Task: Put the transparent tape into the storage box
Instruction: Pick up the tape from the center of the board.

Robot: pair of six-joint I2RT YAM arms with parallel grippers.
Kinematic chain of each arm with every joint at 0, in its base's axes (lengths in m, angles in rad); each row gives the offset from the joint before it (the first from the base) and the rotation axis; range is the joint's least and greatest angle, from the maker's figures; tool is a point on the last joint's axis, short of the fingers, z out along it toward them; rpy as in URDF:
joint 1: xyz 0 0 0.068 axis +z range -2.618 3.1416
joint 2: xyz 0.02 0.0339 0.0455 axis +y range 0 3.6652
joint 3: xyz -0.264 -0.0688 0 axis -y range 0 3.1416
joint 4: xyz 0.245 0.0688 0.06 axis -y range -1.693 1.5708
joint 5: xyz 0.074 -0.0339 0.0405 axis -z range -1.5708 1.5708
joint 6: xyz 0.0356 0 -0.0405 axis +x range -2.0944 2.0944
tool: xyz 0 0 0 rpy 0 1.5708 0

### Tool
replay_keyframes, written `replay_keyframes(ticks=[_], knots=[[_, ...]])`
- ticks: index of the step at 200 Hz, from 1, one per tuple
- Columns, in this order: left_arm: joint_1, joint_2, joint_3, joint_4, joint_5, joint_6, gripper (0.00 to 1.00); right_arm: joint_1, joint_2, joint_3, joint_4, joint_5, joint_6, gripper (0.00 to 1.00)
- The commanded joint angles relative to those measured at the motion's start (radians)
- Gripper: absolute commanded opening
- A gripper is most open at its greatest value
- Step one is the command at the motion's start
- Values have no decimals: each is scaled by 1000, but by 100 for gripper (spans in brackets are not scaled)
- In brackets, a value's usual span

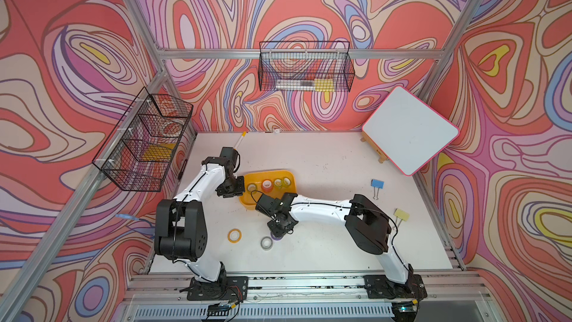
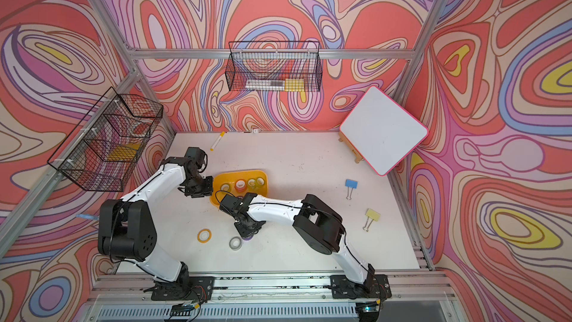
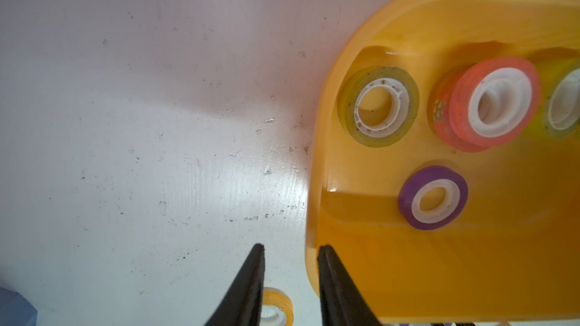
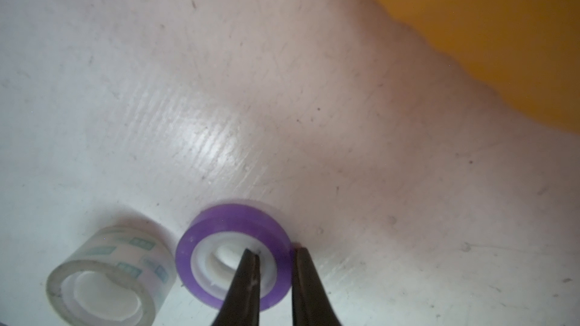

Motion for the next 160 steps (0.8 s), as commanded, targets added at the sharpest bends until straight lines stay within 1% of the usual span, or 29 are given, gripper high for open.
replay_keyframes(ticks=[1,56,95,123,160], knots=[[-1,-23,2,-34,-19,13,34,-7,-39,24,-31,35,-3,14],[0,-24,3,-35,-20,14,34,-44,-125,18,-47,13,3,15],[-2,-25,2,-35,-14,13,34,-85,-160,31,-46,-5,-2,15],[-1,-28,3,-35,-11,14,34,-118,-165,86,-64,-13,-8,17],[-3,-31,0,-34,-4,13,34,-173,-118,215,-109,-18,-21,18]])
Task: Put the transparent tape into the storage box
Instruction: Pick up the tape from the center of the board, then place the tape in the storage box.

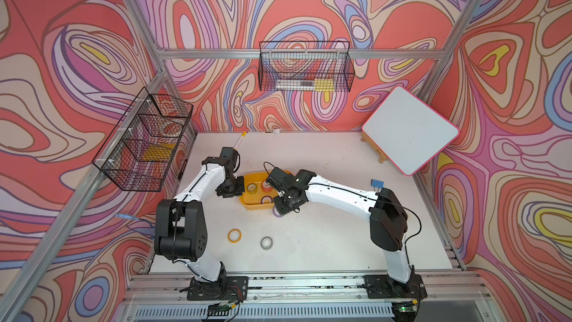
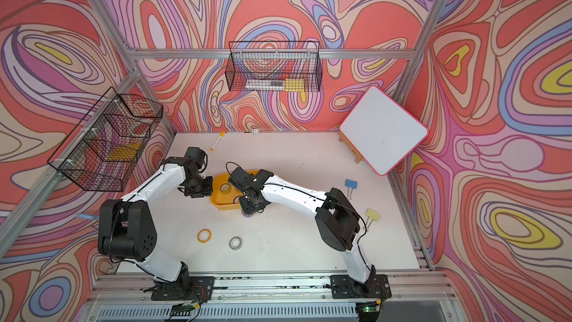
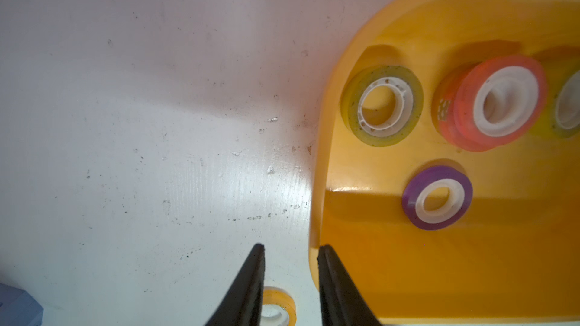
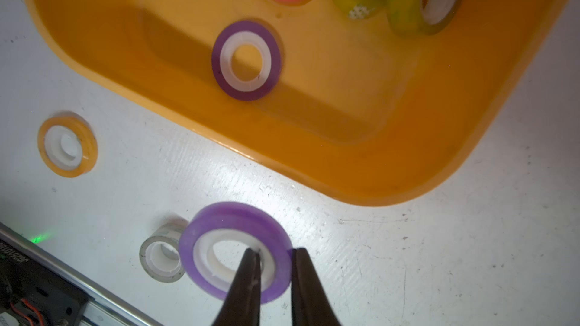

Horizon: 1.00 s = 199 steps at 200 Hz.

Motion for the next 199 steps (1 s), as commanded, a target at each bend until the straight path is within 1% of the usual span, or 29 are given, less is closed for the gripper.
replay_keyframes(ticks=[1,51,106,142,199], knots=[[-2,-30,0,-32,3,10,34,-34,17,88,-35,-7,-18,17],[-1,-35,0,-29,11,9,34,-96,148,293,-80,-50,-36,17],[-1,-35,-3,-26,18,7,34,-124,280,462,-79,-76,-41,18],[-1,-34,-5,-23,25,6,34,-141,344,524,-71,-88,-31,18],[-1,-31,-5,-20,31,5,35,-149,400,538,9,-90,-11,19]])
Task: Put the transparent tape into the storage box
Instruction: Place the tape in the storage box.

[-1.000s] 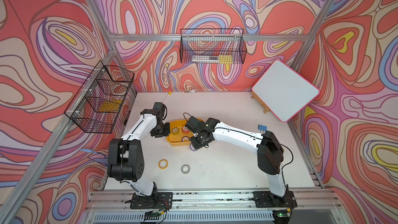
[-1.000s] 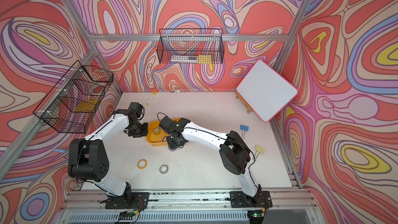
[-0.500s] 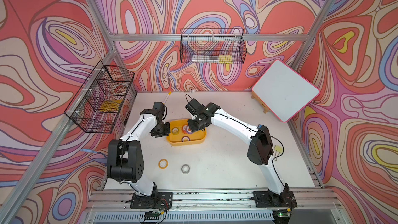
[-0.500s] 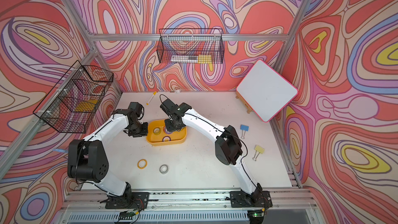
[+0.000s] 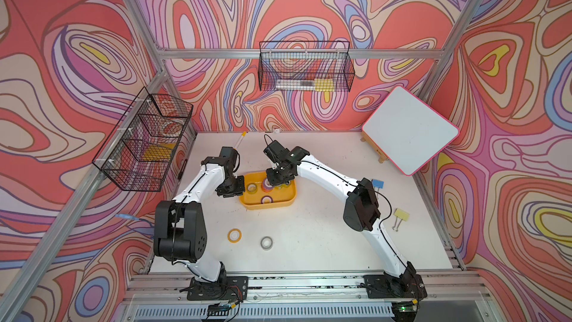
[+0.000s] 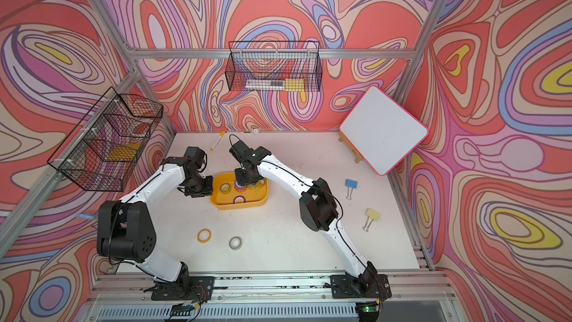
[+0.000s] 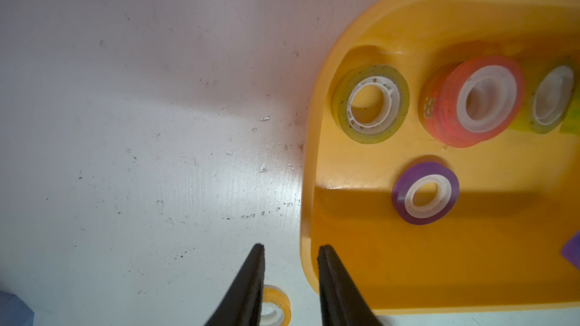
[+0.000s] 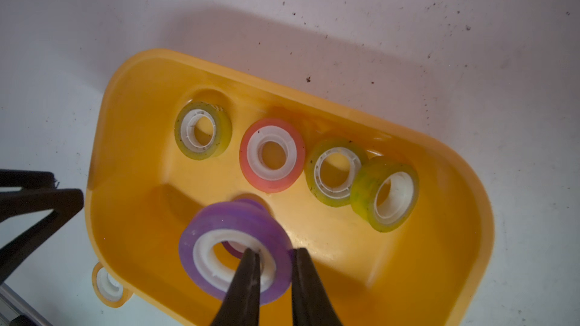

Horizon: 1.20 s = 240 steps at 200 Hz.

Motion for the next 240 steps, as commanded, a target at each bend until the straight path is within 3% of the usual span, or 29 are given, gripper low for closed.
replay_keyframes(ticks=[1,131,179,215,240], knots=[[-1,-22,-5,-20,9,5,35,-6,42,30,46,-9,11,19],[-1,-19,-6,-17,18,4,35,-22,134,105,106,-7,46,22],[-1,-25,-3,-14,21,4,35,-22,42,28,141,-29,-2,26],[0,-38,-6,-12,15,3,37,-22,-96,-120,171,-8,-40,36],[-2,-42,-6,-11,18,2,38,-22,-124,-151,146,-8,-65,35]])
